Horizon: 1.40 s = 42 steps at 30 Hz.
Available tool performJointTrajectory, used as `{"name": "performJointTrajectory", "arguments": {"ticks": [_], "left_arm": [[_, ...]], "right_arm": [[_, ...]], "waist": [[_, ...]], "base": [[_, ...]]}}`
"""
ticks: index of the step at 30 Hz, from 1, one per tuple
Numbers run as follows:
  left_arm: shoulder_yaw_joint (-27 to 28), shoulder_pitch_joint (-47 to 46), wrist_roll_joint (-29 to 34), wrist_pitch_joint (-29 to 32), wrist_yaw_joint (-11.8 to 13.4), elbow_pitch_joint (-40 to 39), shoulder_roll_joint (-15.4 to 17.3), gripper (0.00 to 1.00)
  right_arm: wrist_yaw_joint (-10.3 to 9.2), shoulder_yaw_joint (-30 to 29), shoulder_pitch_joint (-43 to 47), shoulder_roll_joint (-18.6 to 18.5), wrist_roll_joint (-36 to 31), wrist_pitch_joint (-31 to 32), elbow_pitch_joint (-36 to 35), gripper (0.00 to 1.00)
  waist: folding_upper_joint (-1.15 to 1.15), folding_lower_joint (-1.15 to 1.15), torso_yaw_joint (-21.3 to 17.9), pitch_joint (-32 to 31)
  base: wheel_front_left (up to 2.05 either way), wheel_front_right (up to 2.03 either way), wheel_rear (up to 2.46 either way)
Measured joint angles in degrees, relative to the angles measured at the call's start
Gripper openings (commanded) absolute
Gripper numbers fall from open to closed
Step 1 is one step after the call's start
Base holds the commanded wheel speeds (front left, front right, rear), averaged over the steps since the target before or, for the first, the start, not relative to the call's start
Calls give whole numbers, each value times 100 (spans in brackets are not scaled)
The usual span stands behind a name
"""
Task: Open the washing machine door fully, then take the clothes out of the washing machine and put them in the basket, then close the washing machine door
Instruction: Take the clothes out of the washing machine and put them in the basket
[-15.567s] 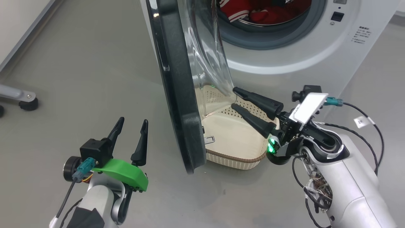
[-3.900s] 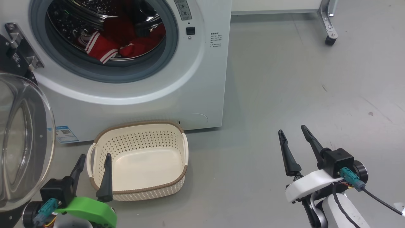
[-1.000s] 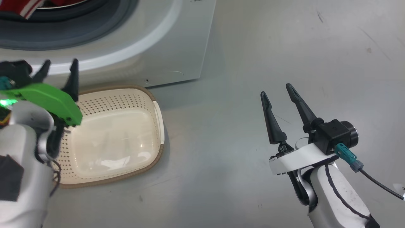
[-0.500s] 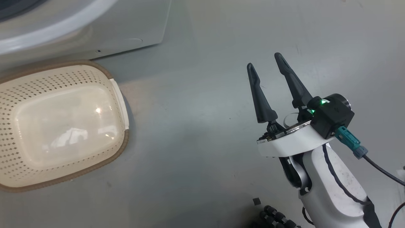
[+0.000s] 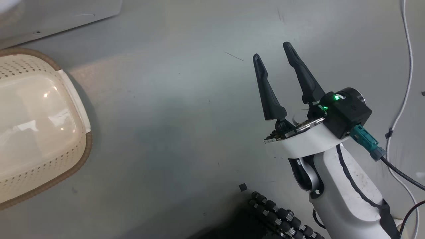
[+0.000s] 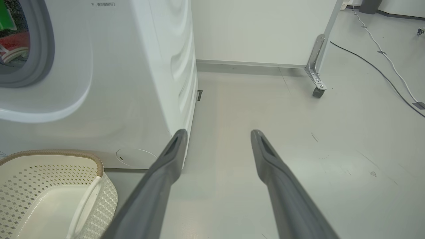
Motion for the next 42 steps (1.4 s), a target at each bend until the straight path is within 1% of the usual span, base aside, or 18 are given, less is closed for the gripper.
{"name": "performJointTrajectory", "arguments": {"ticks": [6, 11, 12, 13, 14, 15, 17, 25, 27, 31, 36, 42], "left_arm": [[-31, -82, 91, -15, 1, 371, 49, 100], [-77, -224, 155, 81, 98, 661, 78, 100], [-97, -255, 158, 135, 108, 724, 80, 94], [-120, -288, 178, 175, 108, 767, 90, 37], [-155, -317, 193, 197, 108, 809, 98, 13], [-187, -345, 194, 227, 108, 846, 98, 0], [-257, -378, 250, 242, 107, 910, 96, 0], [-446, -506, 498, 170, 105, 1048, 78, 0], [-486, -512, 510, -19, 98, 1083, 27, 0], [-552, -514, 547, -294, 88, 1082, -27, 0], [-572, -500, 550, -687, -5, 1072, -97, 0], [-570, -135, 544, -1312, -63, 924, -275, 0]], "right_arm": [[-49, 3, -18, 11, 0, 0, 3, 100], [-57, 38, -90, 20, -1, 0, 4, 100], [-57, 41, -105, 21, -1, 0, 4, 100], [-58, 42, -113, 21, -2, 0, 4, 100], [-58, 47, -118, 21, -2, 0, 4, 100], [-59, 56, -120, 21, -2, 0, 4, 100], [-100, 74, -124, 21, -3, 0, 4, 100], [-110, 97, -181, 21, -5, 0, 19, 100], [-152, 88, -208, 21, -13, 0, 43, 100], [-153, 65, -207, 21, -34, 0, 80, 100], [-156, 51, -210, 20, -74, 0, 93, 100], [-156, 46, -215, 19, -123, 0, 159, 100]], "waist": [[0, 0, -187, 206], [0, 0, -211, 262], [0, 0, -205, 262], [0, 0, -197, 261], [0, 0, -189, 260], [0, 0, -181, 258], [0, 0, -165, 255], [0, -1, -112, 228], [0, -1, -85, 190], [0, -1, -32, 112], [0, -1, 57, -7], [0, -1, 174, -214]], "base": [[0, 0, 0], [0, 0, 0], [0, 0, 0], [0, 0, 0], [0, 0, 0], [0, 0, 0], [0, 0, 0], [0, 0, 0], [0, 0, 0], [0, 0, 0], [0, 0, 0], [0, 0, 0]]}}
